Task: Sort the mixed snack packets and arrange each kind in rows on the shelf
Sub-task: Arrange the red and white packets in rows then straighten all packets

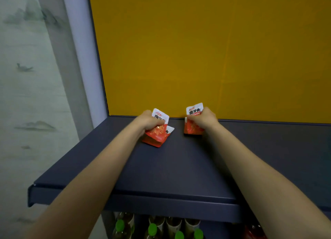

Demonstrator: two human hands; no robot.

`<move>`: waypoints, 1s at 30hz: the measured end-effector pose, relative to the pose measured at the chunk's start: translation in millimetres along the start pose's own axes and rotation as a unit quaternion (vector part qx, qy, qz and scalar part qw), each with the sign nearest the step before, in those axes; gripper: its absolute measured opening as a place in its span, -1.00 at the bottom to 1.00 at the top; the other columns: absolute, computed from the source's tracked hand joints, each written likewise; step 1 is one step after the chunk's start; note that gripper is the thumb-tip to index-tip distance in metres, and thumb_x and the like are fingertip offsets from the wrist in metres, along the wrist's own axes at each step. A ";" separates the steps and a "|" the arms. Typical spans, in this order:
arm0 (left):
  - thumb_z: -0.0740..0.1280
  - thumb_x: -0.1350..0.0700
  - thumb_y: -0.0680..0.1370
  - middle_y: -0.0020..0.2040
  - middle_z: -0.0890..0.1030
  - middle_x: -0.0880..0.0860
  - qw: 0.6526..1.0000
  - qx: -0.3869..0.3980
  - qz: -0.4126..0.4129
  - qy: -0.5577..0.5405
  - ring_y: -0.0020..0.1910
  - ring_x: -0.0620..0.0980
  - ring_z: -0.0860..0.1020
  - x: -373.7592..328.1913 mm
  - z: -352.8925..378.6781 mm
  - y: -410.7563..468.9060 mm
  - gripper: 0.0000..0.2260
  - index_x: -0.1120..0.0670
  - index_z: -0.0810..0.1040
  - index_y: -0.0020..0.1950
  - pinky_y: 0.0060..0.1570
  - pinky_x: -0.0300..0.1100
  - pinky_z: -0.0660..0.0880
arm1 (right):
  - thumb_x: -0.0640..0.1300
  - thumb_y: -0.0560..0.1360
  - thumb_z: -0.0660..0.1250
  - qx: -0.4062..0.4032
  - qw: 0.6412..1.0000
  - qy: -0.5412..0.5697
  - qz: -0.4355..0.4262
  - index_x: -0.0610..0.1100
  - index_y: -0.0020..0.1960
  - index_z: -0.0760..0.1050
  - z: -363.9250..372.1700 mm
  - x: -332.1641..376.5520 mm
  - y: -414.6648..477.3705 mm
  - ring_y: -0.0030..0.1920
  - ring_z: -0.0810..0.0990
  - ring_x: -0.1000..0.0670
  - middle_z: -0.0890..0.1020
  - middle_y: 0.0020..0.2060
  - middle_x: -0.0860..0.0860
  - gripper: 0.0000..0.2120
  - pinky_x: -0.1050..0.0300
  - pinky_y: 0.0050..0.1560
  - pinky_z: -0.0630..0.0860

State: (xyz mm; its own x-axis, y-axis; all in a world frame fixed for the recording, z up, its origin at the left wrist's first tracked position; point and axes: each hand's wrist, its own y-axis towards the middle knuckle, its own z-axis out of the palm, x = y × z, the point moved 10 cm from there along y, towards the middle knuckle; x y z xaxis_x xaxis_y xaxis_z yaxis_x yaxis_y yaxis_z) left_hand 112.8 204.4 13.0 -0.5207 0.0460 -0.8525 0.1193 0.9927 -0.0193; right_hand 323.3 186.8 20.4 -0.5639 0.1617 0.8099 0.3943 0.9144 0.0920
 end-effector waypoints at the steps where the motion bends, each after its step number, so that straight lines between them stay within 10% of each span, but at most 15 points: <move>1: 0.38 0.14 0.47 0.12 0.61 0.22 1.000 -0.006 -0.010 0.015 -0.22 0.02 0.56 5.6 6.3 5.2 -0.74 0.23 0.53 0.11 -0.17 -0.16 0.48 | 0.01 0.42 0.38 -0.007 1.000 -0.002 0.012 -0.19 0.29 0.39 4.7 -5.0 4.7 0.17 0.54 -0.16 0.55 0.20 -0.16 -0.49 0.09 -0.03 0.45; 7: 0.40 -0.21 0.37 0.32 0.41 0.19 0.975 -0.032 -0.049 0.214 0.33 0.16 0.35 27.3 11.5 17.8 -0.29 0.25 0.38 0.32 0.24 -0.01 0.38 | 0.12 0.46 0.30 -0.043 0.990 -0.134 0.030 -0.22 0.37 0.25 16.8 -26.5 10.3 0.38 0.28 -0.18 0.32 0.37 -0.18 -0.38 0.00 0.32 0.27; 16: 0.50 0.10 0.37 -0.22 0.59 0.09 0.996 0.040 -0.038 0.067 -0.28 0.02 0.55 26.2 18.0 12.1 -0.80 0.14 0.51 -0.18 -0.27 -0.21 0.46 | 0.07 0.45 0.36 0.008 0.992 -0.118 0.047 -0.21 0.31 0.36 15.6 -30.2 9.4 0.29 0.45 -0.16 0.48 0.27 -0.15 -0.45 0.06 0.17 0.43; 23: 0.37 0.16 0.49 0.00 0.61 0.21 0.994 0.104 0.007 -0.042 -0.19 0.05 0.60 11.9 32.0 -5.6 -0.63 0.24 0.41 0.25 -0.11 -0.06 0.55 | 0.07 0.48 0.27 -0.027 0.998 -0.058 0.027 -0.23 0.15 0.49 -34.4 -28.5 -40.1 0.13 0.54 -0.18 0.57 0.05 -0.13 -0.59 0.08 0.00 0.44; 30: 0.32 0.16 0.53 0.08 0.50 0.17 0.970 0.130 0.143 -0.145 -0.20 -0.01 0.54 -66.9 86.6 -66.2 -0.69 0.12 0.21 0.13 -0.25 -0.13 0.51 | -0.04 0.43 0.37 -0.173 0.984 0.033 0.009 -0.06 -0.02 0.52 -150.1 -62.4 -152.3 0.05 0.57 -0.08 0.62 -0.03 -0.06 -0.84 0.04 0.07 0.48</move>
State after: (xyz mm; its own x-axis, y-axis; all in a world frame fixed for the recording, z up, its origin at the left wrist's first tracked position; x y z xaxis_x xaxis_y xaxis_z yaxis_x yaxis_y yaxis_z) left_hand 212.9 125.9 26.0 -0.1794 0.2455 -0.9527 0.4523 0.8805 0.1418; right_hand 407.4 -18.2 42.9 -0.5105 0.1422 0.8480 0.6335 0.7290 0.2592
